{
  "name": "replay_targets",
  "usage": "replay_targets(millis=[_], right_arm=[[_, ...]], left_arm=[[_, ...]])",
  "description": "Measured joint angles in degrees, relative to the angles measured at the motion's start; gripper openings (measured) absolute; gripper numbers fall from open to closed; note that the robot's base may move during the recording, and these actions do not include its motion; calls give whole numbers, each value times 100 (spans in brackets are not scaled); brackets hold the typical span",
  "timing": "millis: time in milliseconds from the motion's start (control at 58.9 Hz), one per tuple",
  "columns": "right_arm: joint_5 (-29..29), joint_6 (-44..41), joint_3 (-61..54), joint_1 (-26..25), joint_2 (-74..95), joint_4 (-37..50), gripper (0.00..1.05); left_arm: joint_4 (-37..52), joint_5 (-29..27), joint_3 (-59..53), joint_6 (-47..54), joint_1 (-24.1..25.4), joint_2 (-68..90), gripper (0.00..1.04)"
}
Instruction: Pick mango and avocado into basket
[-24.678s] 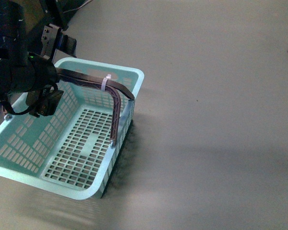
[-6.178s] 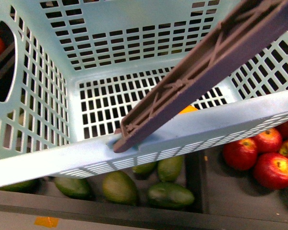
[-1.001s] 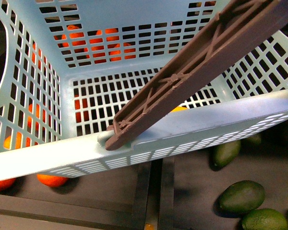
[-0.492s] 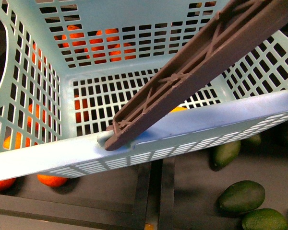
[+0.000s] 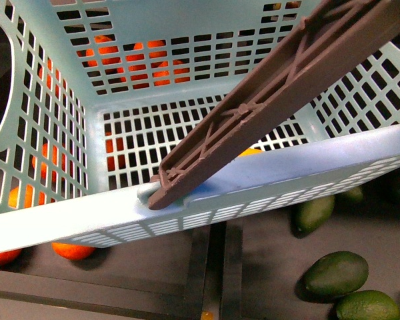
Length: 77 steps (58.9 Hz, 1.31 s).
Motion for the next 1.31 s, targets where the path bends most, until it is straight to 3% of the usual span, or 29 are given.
replay_targets(millis=[424, 509, 662, 933, 1018, 1307], right_arm=[[306, -7, 566, 350, 1126, 278, 61], [326, 0, 592, 415, 1156, 278, 77], [490, 22, 601, 439, 1132, 295, 97], [1738, -11, 254, 256, 516, 522, 96], [2149, -166, -87, 129, 103, 807, 86], [1899, -323, -1572, -278, -901, 1309, 41]], left_arm=[[0, 2, 0, 0, 0, 0, 16], [0, 2, 0, -2, 0, 0, 16], [0, 0, 0, 0, 0, 0, 16], [0, -13, 0, 2, 0, 0, 16], [0, -11, 0, 2, 2, 0, 16], [0, 4, 0, 2, -7, 0, 16]])
